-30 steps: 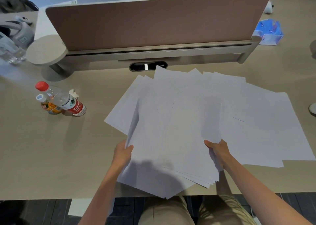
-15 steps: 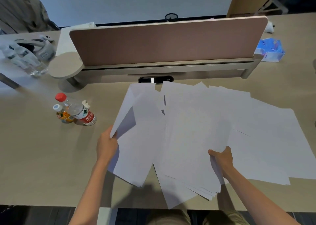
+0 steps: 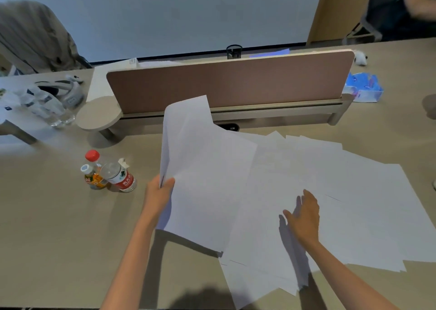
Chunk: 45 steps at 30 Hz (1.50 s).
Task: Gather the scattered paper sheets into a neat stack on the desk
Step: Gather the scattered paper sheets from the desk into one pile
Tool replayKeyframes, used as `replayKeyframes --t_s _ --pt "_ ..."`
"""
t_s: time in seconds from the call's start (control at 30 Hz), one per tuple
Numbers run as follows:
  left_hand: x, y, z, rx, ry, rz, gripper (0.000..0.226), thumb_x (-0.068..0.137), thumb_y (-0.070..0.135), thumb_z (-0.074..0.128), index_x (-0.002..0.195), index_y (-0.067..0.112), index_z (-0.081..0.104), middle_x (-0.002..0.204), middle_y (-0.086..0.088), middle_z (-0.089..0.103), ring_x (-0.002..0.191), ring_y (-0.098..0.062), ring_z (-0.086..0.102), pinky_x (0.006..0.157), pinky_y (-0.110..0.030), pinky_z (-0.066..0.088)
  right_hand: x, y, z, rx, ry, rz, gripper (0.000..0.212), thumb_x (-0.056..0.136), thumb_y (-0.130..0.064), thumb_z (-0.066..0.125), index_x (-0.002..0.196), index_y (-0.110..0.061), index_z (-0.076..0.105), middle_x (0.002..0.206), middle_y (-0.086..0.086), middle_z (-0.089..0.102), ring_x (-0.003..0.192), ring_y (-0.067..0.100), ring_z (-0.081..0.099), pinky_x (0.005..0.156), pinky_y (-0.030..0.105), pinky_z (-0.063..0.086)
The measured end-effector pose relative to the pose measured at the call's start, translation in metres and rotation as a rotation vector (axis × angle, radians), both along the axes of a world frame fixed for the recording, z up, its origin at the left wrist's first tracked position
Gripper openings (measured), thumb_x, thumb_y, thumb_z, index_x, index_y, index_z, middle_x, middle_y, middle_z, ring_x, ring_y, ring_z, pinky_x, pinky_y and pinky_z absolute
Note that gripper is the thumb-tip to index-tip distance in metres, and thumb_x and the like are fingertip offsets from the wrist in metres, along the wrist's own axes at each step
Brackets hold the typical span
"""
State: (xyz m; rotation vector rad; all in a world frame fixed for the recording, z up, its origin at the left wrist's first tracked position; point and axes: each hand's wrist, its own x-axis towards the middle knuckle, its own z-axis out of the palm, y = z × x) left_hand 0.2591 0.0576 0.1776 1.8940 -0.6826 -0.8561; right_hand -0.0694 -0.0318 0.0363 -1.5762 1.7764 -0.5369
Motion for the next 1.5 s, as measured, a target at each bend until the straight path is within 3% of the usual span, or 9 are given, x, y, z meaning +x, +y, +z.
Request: replayKeyframes --t_s 0.33,0.43,0.5,0.53,0.73,0.97,1.13,1.33,1.5 --pt "-0.049 -0.010 -0.040 0.041 0.319 -0.225 0.032 0.095 0.001 0.053 0.123 0.018 0.056 0.108 0.010 0.070 0.096 -0.001 0.068 0.090 -0.025 0.052 0.016 -0.015 0.039 0.592 -0.992 -0.130 0.046 0.082 -0.051 0.065 0.090 -0.006 0.058 0.074 0.009 0.066 0.060 0.021 0.064 0.055 0.028 0.053" --pt "-0.054 -0.012 -0.062 0.079 0.395 -0.266 0.034 0.092 0.005 0.060 0.122 0.020 0.057 0.115 0.006 0.070 0.109 -0.011 0.064 0.104 -0.039 0.043 0.010 -0.009 0.034 0.569 -0.834 -0.066 0.044 0.070 -0.039 0.080 0.087 -0.009 0.052 0.078 0.013 0.057 0.062 0.019 0.054 0.061 0.024 0.045" --pt "-0.059 -0.013 -0.070 0.115 0.396 -0.294 0.031 0.093 0.012 0.062 0.122 0.021 0.056 0.116 0.008 0.069 0.115 -0.013 0.061 0.105 -0.037 0.041 0.003 -0.007 0.021 0.489 -0.713 -0.123 0.065 0.075 -0.037 0.079 0.113 0.010 0.054 0.121 0.031 0.058 0.115 0.044 0.054 0.087 0.034 0.048" --pt "-0.061 -0.014 -0.075 0.112 0.369 -0.293 0.034 0.094 0.020 0.062 0.127 0.021 0.054 0.121 0.007 0.066 0.119 -0.015 0.059 0.104 -0.036 0.042 -0.001 -0.007 0.013 0.471 -0.695 -0.106 0.071 0.074 -0.040 0.079 0.111 0.013 0.051 0.125 0.034 0.052 0.091 0.012 0.042 0.087 0.035 0.045" --pt "-0.080 -0.023 -0.104 0.139 0.219 -0.085 0.031 0.101 0.031 0.043 0.131 0.026 0.043 0.136 -0.010 0.056 0.127 -0.037 0.050 0.107 -0.052 0.040 -0.017 0.000 0.007 0.376 -0.519 -0.103 0.038 0.090 -0.006 0.063 0.059 -0.016 0.043 0.055 -0.004 0.043 0.044 -0.001 0.041 0.048 0.010 0.032" --pt "-0.107 -0.031 -0.123 0.313 0.268 -0.303 0.052 0.105 0.015 0.034 0.153 0.009 0.013 0.160 0.000 0.013 0.147 -0.017 0.016 0.115 -0.025 0.015 -0.036 0.006 -0.001 0.351 -0.607 -0.240 0.008 0.094 -0.008 0.057 0.101 -0.005 0.060 0.085 0.003 0.050 0.081 0.018 0.046 0.073 0.026 0.037" --pt "-0.129 -0.039 -0.124 0.340 0.428 -0.421 0.020 0.106 0.024 0.032 0.120 0.031 0.045 0.110 0.012 0.054 0.095 -0.009 0.052 0.072 -0.019 0.041 -0.040 0.004 -0.006 0.389 -0.687 -0.380 0.071 0.097 -0.011 0.055 0.152 -0.003 0.011 0.158 0.004 0.018 0.145 0.022 0.020 0.112 0.027 0.022" --pt "-0.138 -0.048 -0.157 0.362 0.351 -0.590 0.078 0.088 0.061 0.054 0.149 0.020 0.028 0.150 0.010 0.038 0.136 -0.011 0.039 0.115 -0.034 0.030 -0.038 0.004 -0.024 0.378 -0.553 -0.420 0.041 0.085 -0.003 0.060 0.124 -0.004 0.047 0.122 0.009 0.058 0.117 0.029 0.056 0.093 0.034 0.045" --pt "-0.147 -0.052 -0.156 0.235 0.187 -0.377 0.037 0.099 0.017 0.045 0.134 0.015 0.033 0.081 -0.004 0.052 0.064 -0.010 0.045 0.060 -0.020 0.040 -0.041 0.003 -0.022 0.317 -0.390 -0.485 0.030 0.088 -0.001 0.057 0.118 -0.002 0.052 0.111 0.010 0.060 0.098 0.026 0.056 0.082 0.032 0.044"
